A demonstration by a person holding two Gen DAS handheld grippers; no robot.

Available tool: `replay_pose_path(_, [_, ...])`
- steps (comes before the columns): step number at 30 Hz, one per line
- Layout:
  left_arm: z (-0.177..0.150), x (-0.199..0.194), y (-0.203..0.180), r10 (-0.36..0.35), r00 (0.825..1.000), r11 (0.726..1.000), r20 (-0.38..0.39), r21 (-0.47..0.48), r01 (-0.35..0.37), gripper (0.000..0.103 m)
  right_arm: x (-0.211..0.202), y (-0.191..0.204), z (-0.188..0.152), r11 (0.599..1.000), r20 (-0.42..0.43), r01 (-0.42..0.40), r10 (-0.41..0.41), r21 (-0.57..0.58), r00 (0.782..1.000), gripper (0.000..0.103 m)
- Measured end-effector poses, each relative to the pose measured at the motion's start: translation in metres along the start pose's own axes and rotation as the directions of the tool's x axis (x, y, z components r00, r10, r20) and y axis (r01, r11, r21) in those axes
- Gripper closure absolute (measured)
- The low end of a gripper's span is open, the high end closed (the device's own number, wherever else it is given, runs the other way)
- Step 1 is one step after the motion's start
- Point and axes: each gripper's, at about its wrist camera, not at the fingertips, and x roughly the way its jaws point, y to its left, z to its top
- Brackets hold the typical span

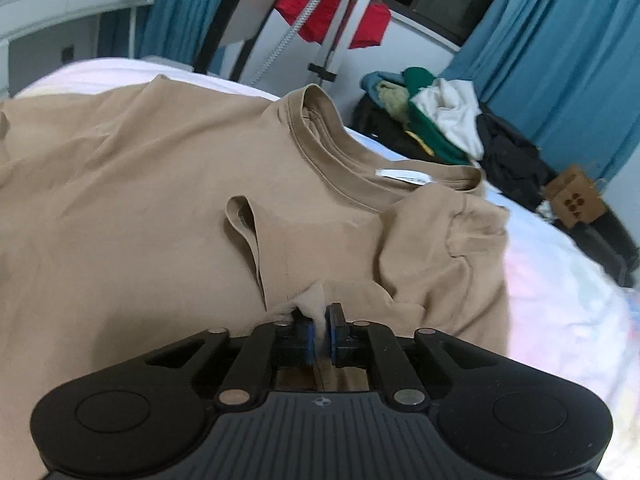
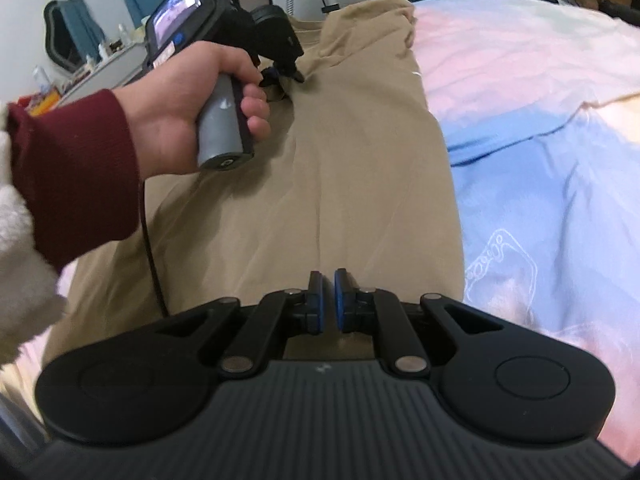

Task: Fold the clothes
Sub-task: 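Lift the hem and fold it toward the collar with both grippers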

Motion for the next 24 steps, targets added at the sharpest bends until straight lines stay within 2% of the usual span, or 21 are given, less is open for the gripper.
replay_pose_path(2, [0.004,-0.018,0.017,-0.059,0.998,0.998,-0.007,-0.025,0.059,0.068,0.0,-0.004,0.002,0.999,0.01,-0.026,0.026,0.024,1.0,0.093])
replay_pose_path(3, [0.005,-0.03,0.027,-0.088,0.996,0.995,-0.004,-0.037,0.088,0.063,0.0,-0.006,0.002,0.998,0.015,-0.043,0.043,0.036,0.999,0.093])
replay_pose_path(5, [0.004,-0.059,0.052,-0.143,0.99,0.988,0.014,-0.061,0.143,0.041,0.001,-0.007,0.003,0.995,0.021,-0.08,0.079,0.052,0.997,0.093])
replay_pose_path(8, [0.002,-0.104,0.103,-0.172,0.983,0.972,0.07,-0.148,0.181,0.025,-0.002,-0.004,0.005,0.991,0.04,-0.116,0.114,0.06,0.993,0.093])
replay_pose_path(12, [0.001,-0.142,0.182,-0.148,0.977,0.932,0.152,-0.309,0.19,0.018,-0.007,-0.003,0.008,0.986,0.084,-0.146,0.139,0.078,0.987,0.093])
replay_pose_path(14, [0.0,-0.145,0.219,-0.117,0.977,0.891,0.18,-0.415,0.183,0.018,-0.01,-0.002,0.009,0.983,0.108,-0.156,0.146,0.093,0.983,0.093])
replay_pose_path(17, [-0.002,-0.133,0.257,-0.111,0.972,0.808,0.205,-0.551,0.209,0.018,-0.008,-0.002,0.01,0.981,0.109,-0.159,0.146,0.114,0.983,0.093])
replay_pose_path(19, [0.002,-0.12,0.267,-0.112,0.969,0.783,0.221,-0.58,0.223,0.018,-0.005,0.0,0.011,0.982,0.104,-0.154,0.142,0.113,0.984,0.093])
replay_pose_path(20, [0.005,-0.114,0.269,-0.108,0.966,0.777,0.236,-0.585,0.23,0.017,-0.003,0.001,0.011,0.982,0.101,-0.152,0.14,0.113,0.985,0.093])
replay_pose_path(24, [0.028,-0.093,0.263,-0.077,0.949,0.797,0.305,-0.553,0.242,0.018,0.003,0.005,0.012,0.983,0.099,-0.146,0.135,0.112,0.986,0.093])
